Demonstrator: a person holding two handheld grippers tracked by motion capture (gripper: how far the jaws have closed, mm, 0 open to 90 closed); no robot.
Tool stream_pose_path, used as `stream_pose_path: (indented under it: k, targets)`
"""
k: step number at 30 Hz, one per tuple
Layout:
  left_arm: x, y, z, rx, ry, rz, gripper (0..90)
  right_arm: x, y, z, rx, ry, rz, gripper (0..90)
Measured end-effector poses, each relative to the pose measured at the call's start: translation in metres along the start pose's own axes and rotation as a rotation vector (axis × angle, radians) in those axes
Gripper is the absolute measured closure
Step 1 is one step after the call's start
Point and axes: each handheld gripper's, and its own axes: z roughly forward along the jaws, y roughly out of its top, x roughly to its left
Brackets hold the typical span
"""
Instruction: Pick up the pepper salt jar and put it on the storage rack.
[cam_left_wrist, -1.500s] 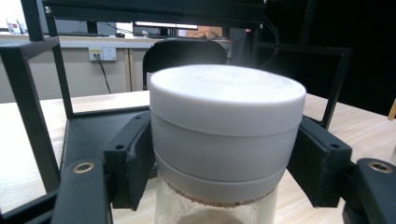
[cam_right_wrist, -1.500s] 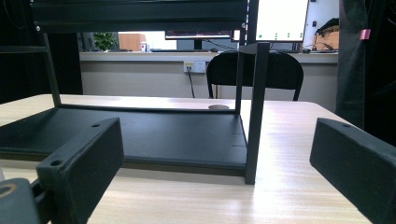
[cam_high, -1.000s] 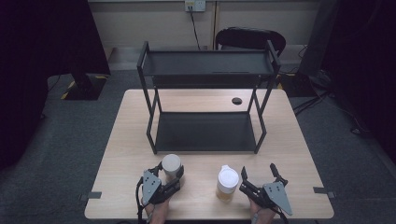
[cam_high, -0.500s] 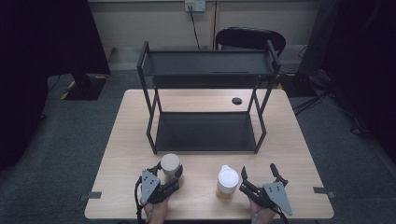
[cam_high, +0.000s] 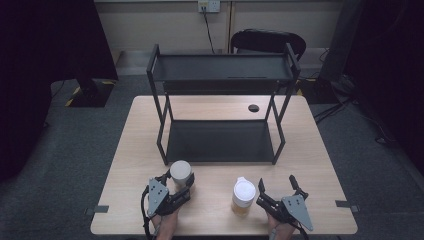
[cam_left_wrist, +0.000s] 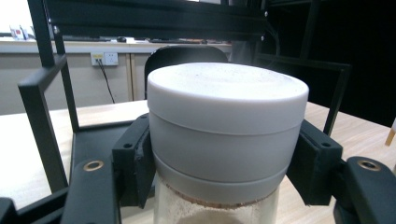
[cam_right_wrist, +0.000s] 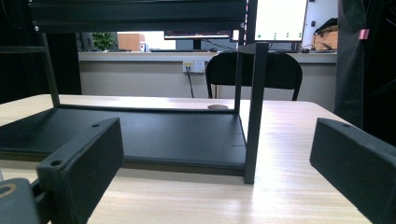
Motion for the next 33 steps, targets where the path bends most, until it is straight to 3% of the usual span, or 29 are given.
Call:
stream_pose_path:
  k: [33]
  targets:
    - [0.01, 0.043, 0.01, -0.024, -0.023, 0.009, 34.5, 0.001, 0.0, 0.0, 0.0, -0.004, 0.0, 2.0]
